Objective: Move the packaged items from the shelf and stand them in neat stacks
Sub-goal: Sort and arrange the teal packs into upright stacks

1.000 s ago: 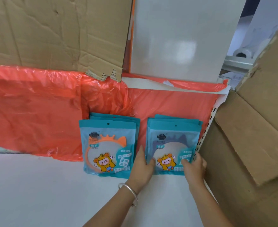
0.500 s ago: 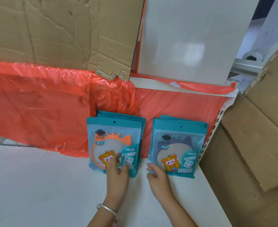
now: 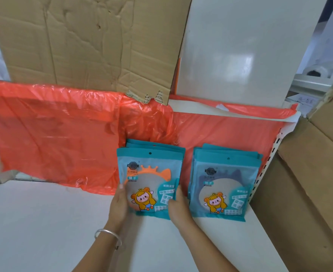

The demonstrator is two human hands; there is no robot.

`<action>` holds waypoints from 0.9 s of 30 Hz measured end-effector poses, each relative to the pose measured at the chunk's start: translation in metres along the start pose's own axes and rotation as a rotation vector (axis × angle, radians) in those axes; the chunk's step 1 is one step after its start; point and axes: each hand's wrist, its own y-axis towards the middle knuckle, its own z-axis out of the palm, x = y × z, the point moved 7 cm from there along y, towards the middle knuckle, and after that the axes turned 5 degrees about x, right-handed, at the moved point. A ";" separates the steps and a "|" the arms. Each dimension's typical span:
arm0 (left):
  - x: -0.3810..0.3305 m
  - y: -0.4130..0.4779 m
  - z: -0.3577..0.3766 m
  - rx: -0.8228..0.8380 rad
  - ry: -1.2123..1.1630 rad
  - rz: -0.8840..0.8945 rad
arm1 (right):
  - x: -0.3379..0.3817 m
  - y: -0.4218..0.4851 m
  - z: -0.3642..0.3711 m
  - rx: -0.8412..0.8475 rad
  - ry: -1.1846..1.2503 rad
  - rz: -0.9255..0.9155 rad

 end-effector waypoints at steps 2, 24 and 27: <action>0.000 -0.003 0.005 0.010 -0.015 0.017 | 0.000 0.000 -0.002 -0.003 0.006 0.009; -0.010 -0.022 -0.047 -0.043 0.214 0.041 | -0.012 -0.042 0.002 -0.459 -0.166 -0.135; -0.010 -0.034 -0.087 -0.074 0.243 0.018 | -0.012 -0.051 0.014 -0.497 -0.054 -0.119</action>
